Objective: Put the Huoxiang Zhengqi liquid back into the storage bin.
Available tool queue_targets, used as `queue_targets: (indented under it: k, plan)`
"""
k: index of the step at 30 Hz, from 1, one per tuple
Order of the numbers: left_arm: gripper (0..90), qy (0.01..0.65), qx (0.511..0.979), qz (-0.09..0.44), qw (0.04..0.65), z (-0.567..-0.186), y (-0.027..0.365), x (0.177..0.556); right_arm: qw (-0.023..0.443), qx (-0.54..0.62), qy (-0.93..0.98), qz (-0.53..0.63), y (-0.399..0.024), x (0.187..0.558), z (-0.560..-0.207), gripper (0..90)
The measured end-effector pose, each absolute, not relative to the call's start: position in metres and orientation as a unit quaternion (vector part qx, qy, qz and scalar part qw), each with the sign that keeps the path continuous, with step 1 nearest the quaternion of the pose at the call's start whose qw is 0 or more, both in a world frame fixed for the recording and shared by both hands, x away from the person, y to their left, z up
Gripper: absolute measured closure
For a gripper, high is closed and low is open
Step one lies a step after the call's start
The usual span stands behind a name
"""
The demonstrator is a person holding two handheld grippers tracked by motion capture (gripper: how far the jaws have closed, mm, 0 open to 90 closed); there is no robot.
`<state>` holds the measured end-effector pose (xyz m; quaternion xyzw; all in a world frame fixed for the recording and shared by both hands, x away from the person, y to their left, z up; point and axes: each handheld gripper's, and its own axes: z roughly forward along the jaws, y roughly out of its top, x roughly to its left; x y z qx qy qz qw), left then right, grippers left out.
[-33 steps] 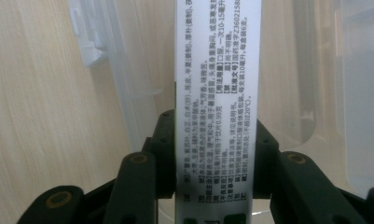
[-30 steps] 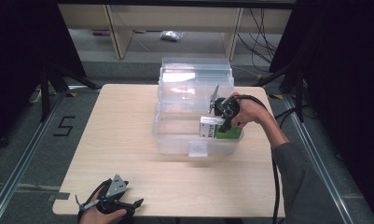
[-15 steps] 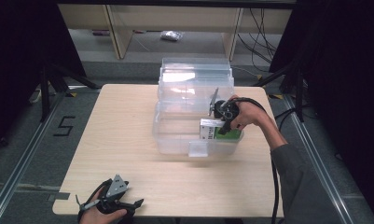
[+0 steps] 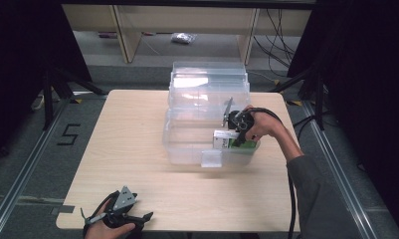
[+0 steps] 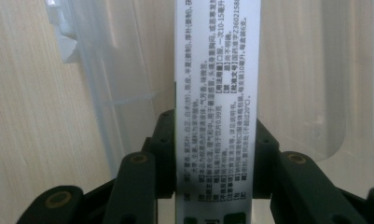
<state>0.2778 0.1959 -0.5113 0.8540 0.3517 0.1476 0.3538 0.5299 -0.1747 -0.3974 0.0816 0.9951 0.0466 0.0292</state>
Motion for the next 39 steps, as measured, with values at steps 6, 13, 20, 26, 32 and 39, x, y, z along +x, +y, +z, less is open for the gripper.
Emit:
queue_targets:
  k: [6, 13, 20, 26, 32, 39]
  plan:
    - [16.0, 0.351, 0.853, 0.148, 0.356, -0.511, 0.196, 0.277, 0.025, 0.097, 0.994, 0.033, -0.172, 0.529, -0.399, 63.8]
    - [16.0, 0.359, 0.848, 0.152, 0.360, -0.512, 0.195, 0.278, 0.031, 0.080, 0.995, 0.043, -0.173, 0.532, -0.406, 63.3]
    - [16.0, 0.356, 0.850, 0.150, 0.359, -0.512, 0.195, 0.277, 0.032, 0.117, 0.991, 0.049, -0.175, 0.529, -0.400, 55.1]
    - [16.0, 0.356, 0.849, 0.153, 0.358, -0.512, 0.195, 0.278, 0.041, 0.136, 0.986, 0.083, -0.177, 0.522, -0.380, 47.6]
    - [16.0, 0.358, 0.848, 0.153, 0.360, -0.512, 0.194, 0.277, 0.049, 0.152, 0.982, 0.104, -0.179, 0.518, -0.368, 41.8]
    - [15.9, 0.352, 0.854, 0.150, 0.353, -0.511, 0.196, 0.278, 0.059, 0.185, 0.971, 0.141, -0.186, 0.512, -0.353, 36.9]
